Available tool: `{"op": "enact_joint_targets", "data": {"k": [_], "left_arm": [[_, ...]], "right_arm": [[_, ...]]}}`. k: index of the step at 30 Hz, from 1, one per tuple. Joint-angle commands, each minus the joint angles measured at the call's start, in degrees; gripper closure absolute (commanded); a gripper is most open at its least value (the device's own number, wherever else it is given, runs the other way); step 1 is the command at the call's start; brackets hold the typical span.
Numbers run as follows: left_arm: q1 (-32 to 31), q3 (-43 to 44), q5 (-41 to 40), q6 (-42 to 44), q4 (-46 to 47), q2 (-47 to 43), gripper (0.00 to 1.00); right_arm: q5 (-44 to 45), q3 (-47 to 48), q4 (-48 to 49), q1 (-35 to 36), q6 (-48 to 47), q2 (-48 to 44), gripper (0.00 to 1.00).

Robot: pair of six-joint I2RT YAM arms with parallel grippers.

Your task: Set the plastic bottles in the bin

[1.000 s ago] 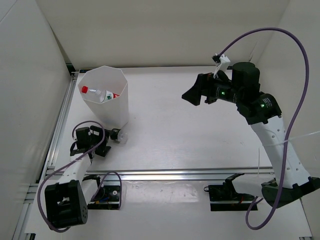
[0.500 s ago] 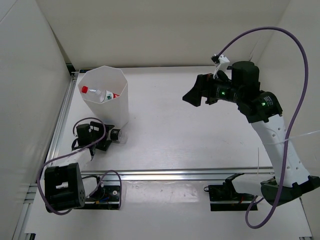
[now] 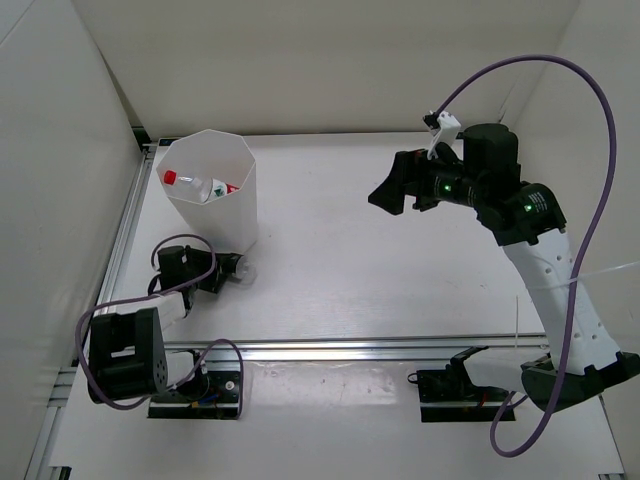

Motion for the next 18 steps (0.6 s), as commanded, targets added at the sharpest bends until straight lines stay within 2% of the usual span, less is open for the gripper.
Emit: {"op": "enact_joint_targets", "data": {"k": [1, 4, 6, 8, 9, 12, 14, 17, 18], "left_arm": [[-0.3, -2.2, 0.7, 1.2, -3.1, -1.7, 0.44], [-0.3, -2.7, 3.5, 1.7, -6.7, -6.9, 0.52], [-0.3, -2.7, 5.3, 2.8, -11.4, -14.4, 0.58], [-0.3, -0.8, 5.9, 3.7, -17.1, -20.8, 0.58], [-0.3, 1.2, 5.9, 4.2, -22.6, -27.2, 0.58], [2.2, 6.9, 8.1, 6.1, -28.8, -35.7, 0.57], [2.7, 11.5, 10.8, 7.9, -31.8, -36.4, 0.57], [2.7, 23.0, 11.4, 9.3, -33.7, -33.9, 0.57], [2.7, 30.0, 11.4, 10.2, -33.7, -32.7, 0.57]], "right_arm": [[0.0, 2.4, 0.0, -0.5, -1.1, -0.2, 0.0], [-0.5, 1.8, 1.4, -0.5, -1.1, 0.4, 0.0], [-1.1, 1.1, 2.5, -0.5, -0.5, 0.4, 0.0], [-1.1, 0.4, 4.1, -0.5, 0.1, 0.4, 0.0], [-1.7, -1.1, 4.6, -0.5, 0.1, 0.4, 0.0], [-2.4, -1.9, 6.5, -0.5, 0.7, 0.9, 0.0], [-2.9, -2.6, 7.1, -1.0, 0.7, 1.4, 0.0], [-3.5, -3.2, 8.2, -1.0, 1.2, 2.0, 0.0], [-4.1, -3.7, 8.2, -1.0, 1.2, 2.6, 0.0]]}}
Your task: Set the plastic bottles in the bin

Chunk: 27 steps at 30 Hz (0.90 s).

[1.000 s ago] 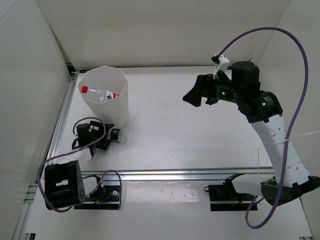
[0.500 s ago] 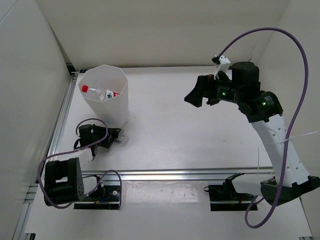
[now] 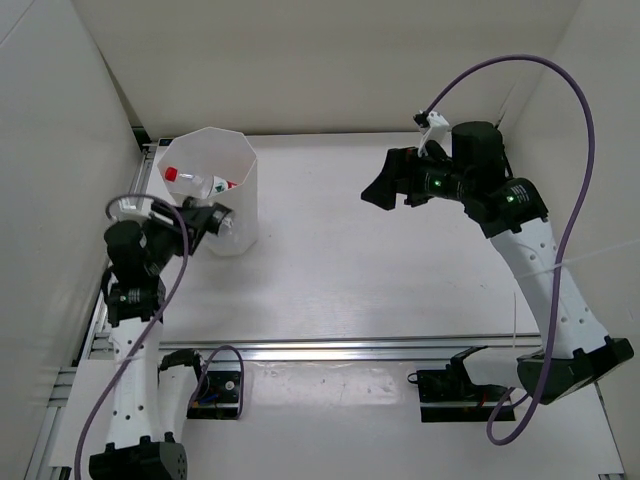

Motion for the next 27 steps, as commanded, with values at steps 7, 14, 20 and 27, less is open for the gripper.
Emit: {"op": "enact_joint_targets", "data": {"k": [7, 14, 20, 27], "left_arm": [[0.3, 45.8, -1.0, 12.1, -3.9, 24.9, 0.54], [-0.9, 49.7, -0.5, 12.1, -4.4, 37.1, 0.29], [-0.4, 41.8, -2.7, 12.5, -4.4, 29.4, 0.0], [0.1, 28.8, -24.1, 23.8, -6.5, 13.4, 0.0]], "right_arm": [[-4.0, -0.1, 6.1, -0.4, 2.0, 3.6, 0.0], [-4.3, 1.7, 6.8, -0.4, 2.6, 4.6, 0.0], [1.6, 0.6, 4.5, -1.8, 4.0, 1.8, 0.0], [2.3, 3.2, -4.9, -7.0, 8.3, 2.4, 0.0]]}}
